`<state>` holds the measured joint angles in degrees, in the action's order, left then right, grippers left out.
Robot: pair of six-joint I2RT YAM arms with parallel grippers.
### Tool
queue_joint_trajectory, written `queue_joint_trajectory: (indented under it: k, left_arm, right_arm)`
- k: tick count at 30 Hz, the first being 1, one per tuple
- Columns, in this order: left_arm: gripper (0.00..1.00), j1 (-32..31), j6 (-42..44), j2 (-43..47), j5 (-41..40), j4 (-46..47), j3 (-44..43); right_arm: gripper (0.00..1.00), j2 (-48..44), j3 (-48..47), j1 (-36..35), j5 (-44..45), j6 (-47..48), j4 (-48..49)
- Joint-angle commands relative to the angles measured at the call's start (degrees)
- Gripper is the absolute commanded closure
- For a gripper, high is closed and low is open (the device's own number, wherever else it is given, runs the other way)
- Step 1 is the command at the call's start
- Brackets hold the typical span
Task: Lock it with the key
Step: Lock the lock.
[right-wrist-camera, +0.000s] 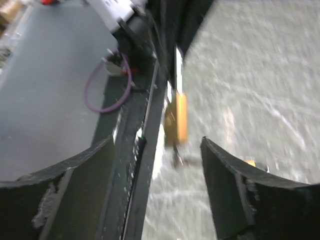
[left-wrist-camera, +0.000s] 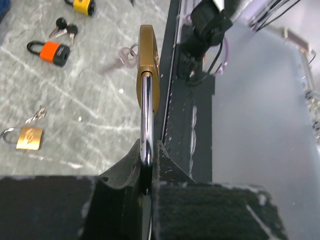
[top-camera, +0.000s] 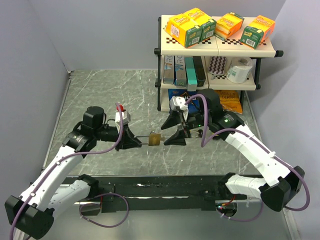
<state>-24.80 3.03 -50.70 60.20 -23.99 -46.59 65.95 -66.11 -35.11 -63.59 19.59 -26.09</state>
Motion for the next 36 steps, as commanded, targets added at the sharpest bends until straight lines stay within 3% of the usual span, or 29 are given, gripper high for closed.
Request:
queue_joint_trajectory:
  k: [1, 14, 27, 34, 35, 36]
  left_arm:
    - [0.99, 1.15, 11.55, 1.66, 5.19, -7.12, -5.7]
    - [0.99, 1.24, 10.68, 1.74, 6.07, -5.54, -5.53]
    - [0.99, 1.24, 9.36, 1.83, 5.62, -3.78, -4.74]
    - [0.99, 1.24, 10.51, 2.27, 4.84, -5.8, -4.48]
    - [0.99, 1.24, 10.59, 2.36, 4.57, -6.15, -4.48]
    - [0.99, 1.24, 10.86, 2.36, 4.14, -6.25, -4.39]
  right_arm:
    - [0.25, -1.27, -2.89, 2.06, 2.59, 10.28, -12.12]
    - [0.5, 3.74, -3.24, 1.63, 2.69, 9.06, -10.4]
    - [0.56, 5.68, -2.54, -1.97, 2.95, 7.91, -8.37]
    - [0.9, 5.5, -2.62, -1.89, 4.53, 10.98, -11.0]
    - [0.99, 5.24, -2.54, -1.89, 5.14, 11.43, -11.87]
    - [1.0, 5.06, -2.54, -1.8, 5.41, 11.87, -12.4]
